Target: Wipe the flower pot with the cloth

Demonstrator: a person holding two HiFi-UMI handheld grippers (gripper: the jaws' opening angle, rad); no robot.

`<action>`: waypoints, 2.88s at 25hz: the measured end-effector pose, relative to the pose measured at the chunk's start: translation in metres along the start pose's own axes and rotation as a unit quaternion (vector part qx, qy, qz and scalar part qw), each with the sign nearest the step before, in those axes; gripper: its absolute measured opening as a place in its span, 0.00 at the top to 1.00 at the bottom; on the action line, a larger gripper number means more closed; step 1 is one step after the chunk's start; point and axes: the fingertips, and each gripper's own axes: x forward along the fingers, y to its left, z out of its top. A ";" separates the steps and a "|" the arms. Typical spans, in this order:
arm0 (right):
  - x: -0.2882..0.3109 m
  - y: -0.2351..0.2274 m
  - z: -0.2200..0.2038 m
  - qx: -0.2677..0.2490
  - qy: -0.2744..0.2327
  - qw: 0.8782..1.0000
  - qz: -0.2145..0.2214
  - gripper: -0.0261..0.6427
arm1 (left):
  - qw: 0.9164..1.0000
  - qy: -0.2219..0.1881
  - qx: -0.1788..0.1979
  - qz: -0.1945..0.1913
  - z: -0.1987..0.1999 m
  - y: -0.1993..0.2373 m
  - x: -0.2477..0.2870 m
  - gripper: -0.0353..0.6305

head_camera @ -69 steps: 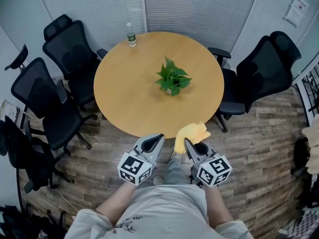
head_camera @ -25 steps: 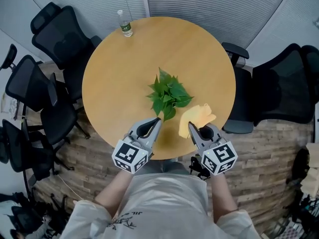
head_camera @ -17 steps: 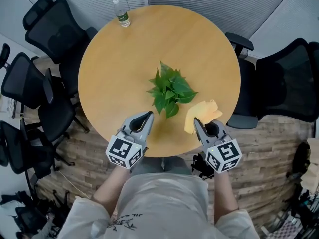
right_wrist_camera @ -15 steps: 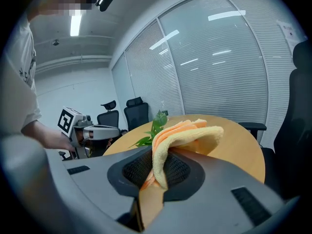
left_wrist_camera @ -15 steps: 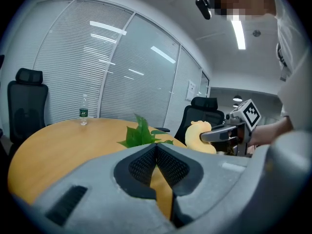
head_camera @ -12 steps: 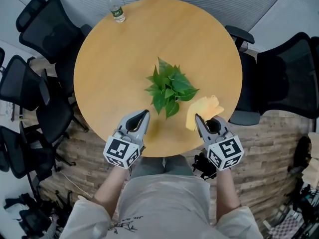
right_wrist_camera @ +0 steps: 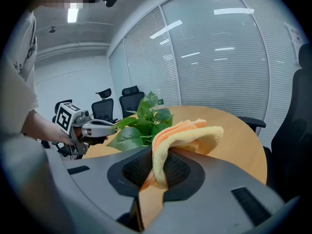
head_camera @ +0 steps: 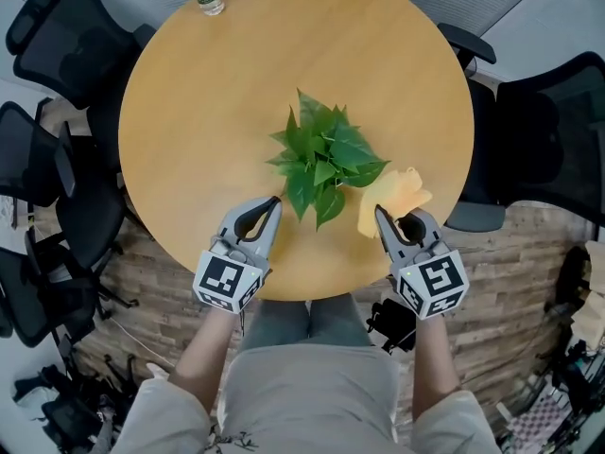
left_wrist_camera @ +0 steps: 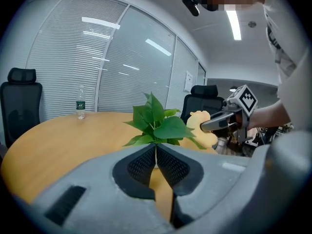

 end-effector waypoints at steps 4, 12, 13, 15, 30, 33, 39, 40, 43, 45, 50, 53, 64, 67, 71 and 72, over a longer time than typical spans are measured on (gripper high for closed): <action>0.008 -0.009 -0.011 0.003 0.012 1.000 -0.009 0.88 | 1.000 0.002 0.001 -0.010 -0.013 0.006 0.009 0.92; 0.026 -0.022 -0.031 -0.008 0.036 0.999 -0.020 0.88 | 0.998 0.020 0.005 -0.056 -0.036 0.003 0.038 0.60; 0.028 -0.023 -0.033 -0.011 0.040 0.999 -0.020 0.88 | 0.998 0.022 0.007 -0.065 -0.038 0.001 0.042 0.56; 0.032 -0.027 -0.037 -0.013 0.049 0.999 -0.020 0.88 | 0.997 0.027 0.010 -0.078 -0.041 -0.002 0.052 0.49; 0.067 -0.054 -0.039 -0.032 0.073 0.997 -0.024 0.88 | 0.989 0.019 0.038 -0.141 -0.038 -0.010 0.097 0.40; 0.075 -0.057 -0.039 -0.037 0.075 0.996 -0.024 0.88 | 0.988 0.019 0.037 -0.146 -0.038 -0.010 0.102 0.39; 0.091 -0.056 -0.032 -0.067 0.069 0.995 -0.013 0.88 | 0.988 0.022 0.026 -0.148 -0.039 -0.008 0.102 0.39; 0.095 -0.055 -0.030 -0.076 0.067 0.995 -0.009 0.88 | 0.988 0.022 0.028 -0.150 -0.039 -0.008 0.102 0.40; 0.107 -0.050 -0.026 -0.106 0.066 0.992 0.005 0.88 | 0.986 0.015 0.043 -0.160 -0.039 -0.007 0.103 0.40; 0.113 -0.045 -0.023 -0.124 0.064 0.990 0.016 0.88 | 0.985 0.015 0.046 -0.167 -0.038 -0.007 0.102 0.40; 0.120 -0.032 -0.022 -0.168 0.067 0.983 0.041 0.88 | 0.983 0.016 0.050 -0.173 -0.038 -0.006 0.102 0.40; 0.119 -0.029 -0.024 -0.177 0.067 0.981 0.051 0.89 | 0.984 0.015 0.049 -0.168 -0.038 -0.005 0.103 0.40; 0.107 -0.020 -0.033 -0.180 0.066 0.980 0.054 0.88 | 0.988 0.019 0.039 -0.150 -0.040 -0.006 0.103 0.40; 0.103 -0.015 -0.037 -0.183 0.066 0.979 0.059 0.88 | 0.989 0.015 0.040 -0.140 -0.039 -0.006 0.105 0.40; 0.097 -0.007 -0.045 -0.186 0.067 0.978 0.064 0.88 | 0.993 0.014 0.029 -0.117 -0.039 -0.007 0.107 0.40; 0.096 -0.005 -0.047 -0.186 0.068 0.978 0.066 0.88 | 0.993 0.012 0.029 -0.112 -0.039 -0.008 0.108 0.40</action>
